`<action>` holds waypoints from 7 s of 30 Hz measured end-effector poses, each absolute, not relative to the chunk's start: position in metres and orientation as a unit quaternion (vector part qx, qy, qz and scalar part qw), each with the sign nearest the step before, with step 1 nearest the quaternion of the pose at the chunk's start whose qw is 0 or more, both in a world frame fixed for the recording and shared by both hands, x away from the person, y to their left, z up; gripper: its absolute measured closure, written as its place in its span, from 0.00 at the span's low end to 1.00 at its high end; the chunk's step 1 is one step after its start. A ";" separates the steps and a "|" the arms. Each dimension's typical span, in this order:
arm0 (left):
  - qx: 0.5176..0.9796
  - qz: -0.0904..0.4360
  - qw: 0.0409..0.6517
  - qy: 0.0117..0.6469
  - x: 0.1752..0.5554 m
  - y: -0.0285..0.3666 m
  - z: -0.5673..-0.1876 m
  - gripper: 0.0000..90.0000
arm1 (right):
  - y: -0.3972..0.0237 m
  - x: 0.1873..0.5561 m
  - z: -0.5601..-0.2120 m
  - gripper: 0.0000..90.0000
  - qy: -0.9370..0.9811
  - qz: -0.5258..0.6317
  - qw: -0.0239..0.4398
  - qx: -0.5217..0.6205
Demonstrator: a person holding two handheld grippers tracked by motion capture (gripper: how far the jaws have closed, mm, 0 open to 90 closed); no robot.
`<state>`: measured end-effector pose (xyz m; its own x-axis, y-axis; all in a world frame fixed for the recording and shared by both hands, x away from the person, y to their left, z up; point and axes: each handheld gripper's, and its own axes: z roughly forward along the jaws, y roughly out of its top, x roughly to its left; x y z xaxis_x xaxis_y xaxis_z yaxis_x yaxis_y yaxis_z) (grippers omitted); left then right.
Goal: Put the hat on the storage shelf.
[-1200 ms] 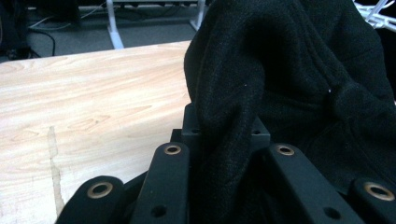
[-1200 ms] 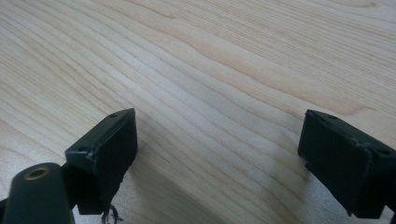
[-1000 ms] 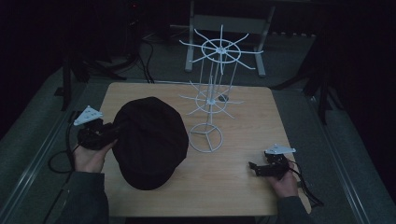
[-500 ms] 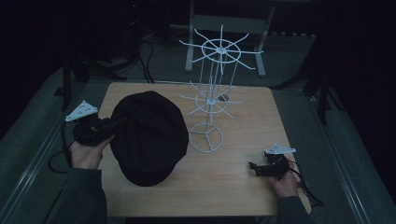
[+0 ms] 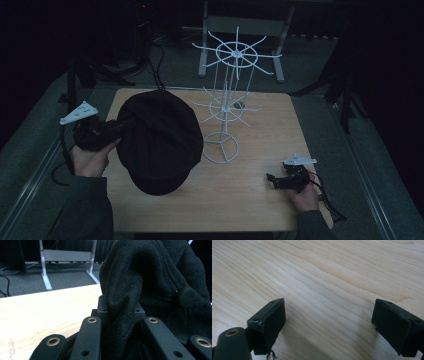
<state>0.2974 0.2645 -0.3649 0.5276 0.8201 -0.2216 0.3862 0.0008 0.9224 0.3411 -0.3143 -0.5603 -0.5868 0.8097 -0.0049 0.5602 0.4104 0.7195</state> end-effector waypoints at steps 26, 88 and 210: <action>0.666 0.201 0.583 0.420 0.305 0.265 -0.338 0.86 | -0.314 0.341 -0.560 0.13 0.820 0.347 0.180 0.418; 0.625 0.182 0.651 0.390 0.324 0.263 -0.300 0.85 | -0.314 0.341 -0.560 0.13 0.820 0.347 0.180 0.418; 0.662 0.192 0.585 0.427 0.367 0.195 -0.306 0.40 | -0.314 0.342 -0.560 0.14 0.820 0.347 0.180 0.418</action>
